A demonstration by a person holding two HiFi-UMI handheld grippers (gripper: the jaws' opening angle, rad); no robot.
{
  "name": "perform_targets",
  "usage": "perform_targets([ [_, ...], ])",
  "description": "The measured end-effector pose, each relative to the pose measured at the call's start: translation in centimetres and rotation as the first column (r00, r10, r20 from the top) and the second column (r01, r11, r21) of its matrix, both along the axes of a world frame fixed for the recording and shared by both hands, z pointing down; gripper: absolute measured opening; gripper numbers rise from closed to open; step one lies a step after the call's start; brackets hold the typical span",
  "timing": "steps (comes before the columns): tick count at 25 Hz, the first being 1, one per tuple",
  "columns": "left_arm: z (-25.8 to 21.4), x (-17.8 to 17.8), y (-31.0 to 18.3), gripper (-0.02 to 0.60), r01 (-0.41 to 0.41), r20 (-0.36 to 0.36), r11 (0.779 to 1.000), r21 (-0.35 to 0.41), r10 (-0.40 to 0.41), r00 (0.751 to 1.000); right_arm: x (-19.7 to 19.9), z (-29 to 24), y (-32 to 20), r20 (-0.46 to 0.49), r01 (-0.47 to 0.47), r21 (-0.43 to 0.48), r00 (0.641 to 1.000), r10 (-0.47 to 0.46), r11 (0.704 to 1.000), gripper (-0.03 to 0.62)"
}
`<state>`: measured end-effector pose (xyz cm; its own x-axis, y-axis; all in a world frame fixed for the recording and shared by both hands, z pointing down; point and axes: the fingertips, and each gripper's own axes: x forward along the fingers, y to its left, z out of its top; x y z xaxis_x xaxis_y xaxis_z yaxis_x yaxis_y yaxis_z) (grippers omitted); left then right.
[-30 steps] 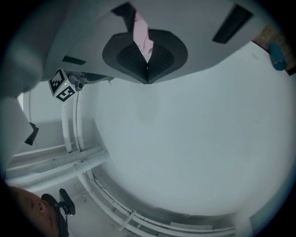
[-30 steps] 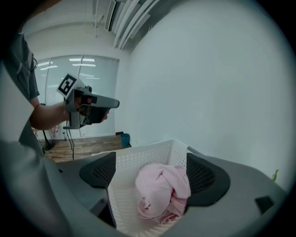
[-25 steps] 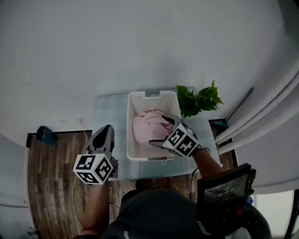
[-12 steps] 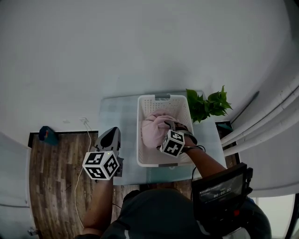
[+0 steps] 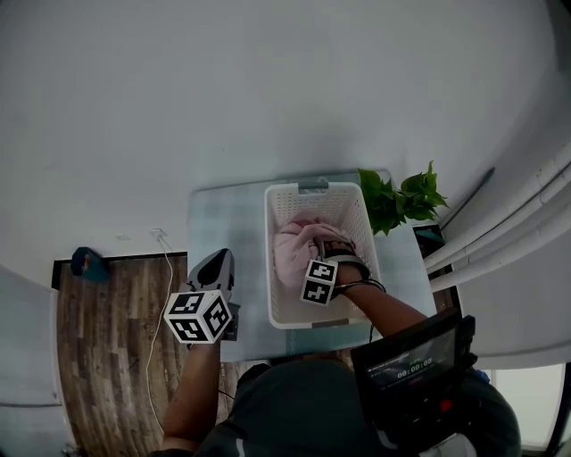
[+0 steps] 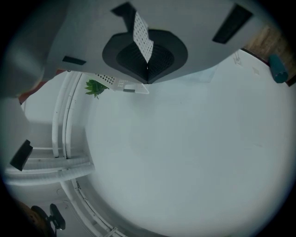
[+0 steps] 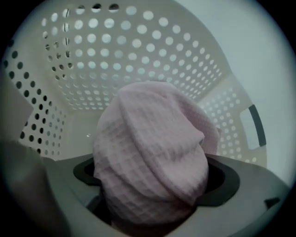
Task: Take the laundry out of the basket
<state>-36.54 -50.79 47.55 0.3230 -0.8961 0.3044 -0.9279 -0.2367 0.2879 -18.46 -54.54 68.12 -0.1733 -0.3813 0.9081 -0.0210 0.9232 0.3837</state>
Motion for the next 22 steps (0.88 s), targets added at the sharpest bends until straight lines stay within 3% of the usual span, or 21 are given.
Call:
perform_targets([
  [6,-0.4,-1.1,0.5,0.002,0.026,-0.012,1.0,0.001,-0.026,1.0,0.3,0.1,-1.3,0.058,-0.053,-0.005,0.997,0.053,0.999,0.554],
  [11,-0.8,-0.5,0.4,0.002,0.015,-0.017,1.0,0.013,-0.015,1.0,0.2,-0.2,-2.7,0.103,-0.143,-0.067,0.984,0.149,0.988,0.554],
  [22,0.3,-1.0,1.2,0.002,0.018,-0.008,1.0,-0.023,-0.018,1.0,0.0,1.9,-3.2,0.098,-0.17,-0.103,0.979,0.18,0.98,0.546],
])
